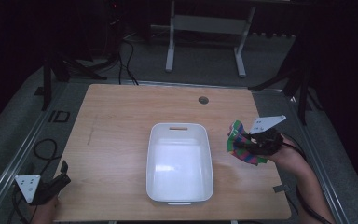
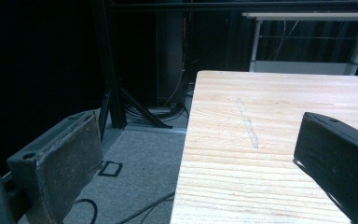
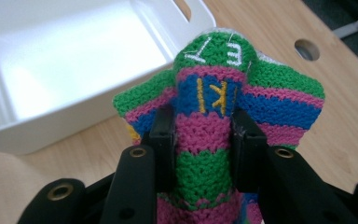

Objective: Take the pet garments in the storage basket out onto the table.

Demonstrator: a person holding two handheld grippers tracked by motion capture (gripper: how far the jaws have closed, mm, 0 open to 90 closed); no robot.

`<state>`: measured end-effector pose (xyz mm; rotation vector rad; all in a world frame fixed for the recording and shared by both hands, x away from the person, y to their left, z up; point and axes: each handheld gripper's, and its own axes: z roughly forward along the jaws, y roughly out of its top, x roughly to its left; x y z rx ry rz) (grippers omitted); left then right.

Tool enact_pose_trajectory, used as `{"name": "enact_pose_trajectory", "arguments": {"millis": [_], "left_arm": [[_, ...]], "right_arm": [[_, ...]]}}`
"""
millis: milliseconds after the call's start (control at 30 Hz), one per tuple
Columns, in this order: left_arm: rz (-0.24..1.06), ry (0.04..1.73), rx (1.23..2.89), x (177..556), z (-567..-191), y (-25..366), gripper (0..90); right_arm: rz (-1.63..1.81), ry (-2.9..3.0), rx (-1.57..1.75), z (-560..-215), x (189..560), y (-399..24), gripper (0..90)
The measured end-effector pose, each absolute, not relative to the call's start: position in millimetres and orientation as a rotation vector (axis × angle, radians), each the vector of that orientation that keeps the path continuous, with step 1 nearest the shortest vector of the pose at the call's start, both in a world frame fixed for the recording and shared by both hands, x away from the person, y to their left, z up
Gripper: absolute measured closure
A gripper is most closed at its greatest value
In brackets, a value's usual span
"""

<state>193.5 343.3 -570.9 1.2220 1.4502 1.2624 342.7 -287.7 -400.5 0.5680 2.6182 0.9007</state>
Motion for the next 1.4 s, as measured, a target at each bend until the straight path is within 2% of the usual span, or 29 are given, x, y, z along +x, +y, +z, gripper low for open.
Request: {"name": "enact_pose_trajectory", "arguments": {"millis": [567,1133,1200,1333,1400], "left_arm": [[1.26,1.445,1.223,193,-571,343,1.3],[1.256,1.442,1.224,193,-571,343,1.3],[1.255,1.441,1.224,193,-571,343,1.3],[1.254,1.442,1.223,193,-571,344,1.3],[1.254,1.442,1.224,193,-571,344,1.3]], "right_arm": [[0.883,2.639,0.672,-481,383,-270,66.9],[0.863,2.669,0.773,-528,409,-248,65.6],[0.872,2.674,0.794,-531,410,-247,61.8],[0.826,2.677,0.796,-526,409,-242,42.8],[0.823,2.668,0.786,-521,407,-244,38.0]]}}
